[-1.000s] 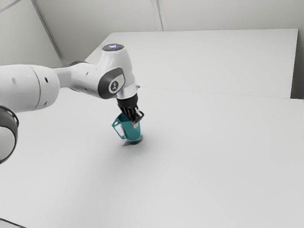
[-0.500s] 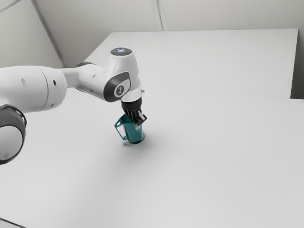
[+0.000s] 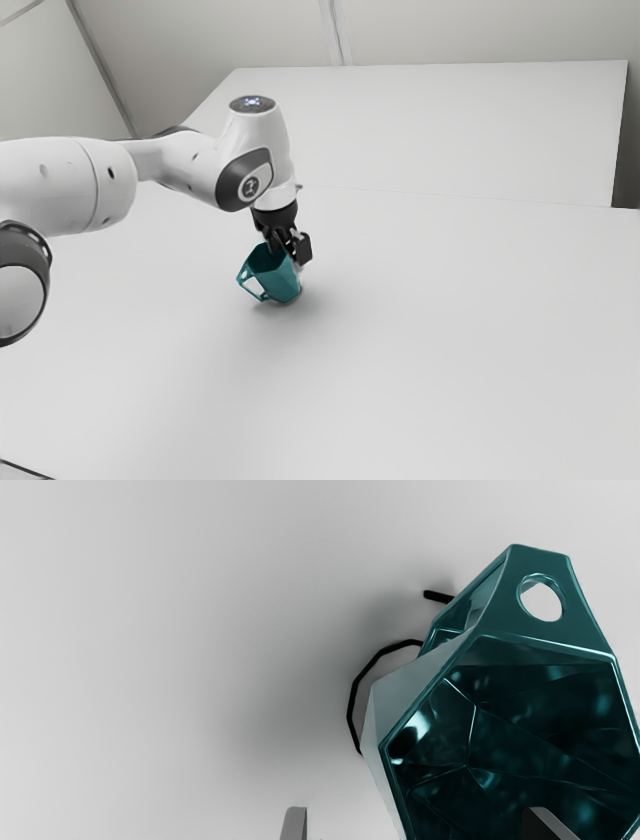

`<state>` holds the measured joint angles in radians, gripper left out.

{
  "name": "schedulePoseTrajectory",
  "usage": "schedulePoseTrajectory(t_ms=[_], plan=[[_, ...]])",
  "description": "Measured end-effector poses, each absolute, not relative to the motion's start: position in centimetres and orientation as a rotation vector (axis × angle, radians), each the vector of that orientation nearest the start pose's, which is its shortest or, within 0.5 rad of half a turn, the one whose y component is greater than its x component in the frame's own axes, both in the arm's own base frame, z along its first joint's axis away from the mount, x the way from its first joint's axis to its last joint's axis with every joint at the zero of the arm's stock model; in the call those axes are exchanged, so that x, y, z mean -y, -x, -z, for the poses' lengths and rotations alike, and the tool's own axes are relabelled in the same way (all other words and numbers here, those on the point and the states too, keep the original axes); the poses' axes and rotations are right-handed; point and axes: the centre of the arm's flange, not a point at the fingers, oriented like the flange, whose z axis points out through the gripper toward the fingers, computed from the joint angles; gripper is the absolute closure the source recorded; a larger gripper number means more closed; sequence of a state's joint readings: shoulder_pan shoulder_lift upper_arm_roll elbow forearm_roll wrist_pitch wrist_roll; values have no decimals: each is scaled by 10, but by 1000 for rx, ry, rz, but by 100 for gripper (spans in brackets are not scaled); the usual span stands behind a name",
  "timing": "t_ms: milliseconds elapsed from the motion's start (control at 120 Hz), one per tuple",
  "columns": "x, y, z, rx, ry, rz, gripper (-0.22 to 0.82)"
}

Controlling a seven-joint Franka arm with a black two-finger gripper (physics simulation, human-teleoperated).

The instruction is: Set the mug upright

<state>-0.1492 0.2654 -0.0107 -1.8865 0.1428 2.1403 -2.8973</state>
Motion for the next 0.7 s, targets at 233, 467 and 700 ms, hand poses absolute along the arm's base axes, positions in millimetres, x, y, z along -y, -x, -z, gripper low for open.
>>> schedulePoseTrajectory(t_ms=[233,467,700], plan=[[88,-606,-406,-3006,-713,-176,5],[66,-592,-476,-2935,-628,-181,2],[-5,-581,-591,-2966,-416,-218,1]])
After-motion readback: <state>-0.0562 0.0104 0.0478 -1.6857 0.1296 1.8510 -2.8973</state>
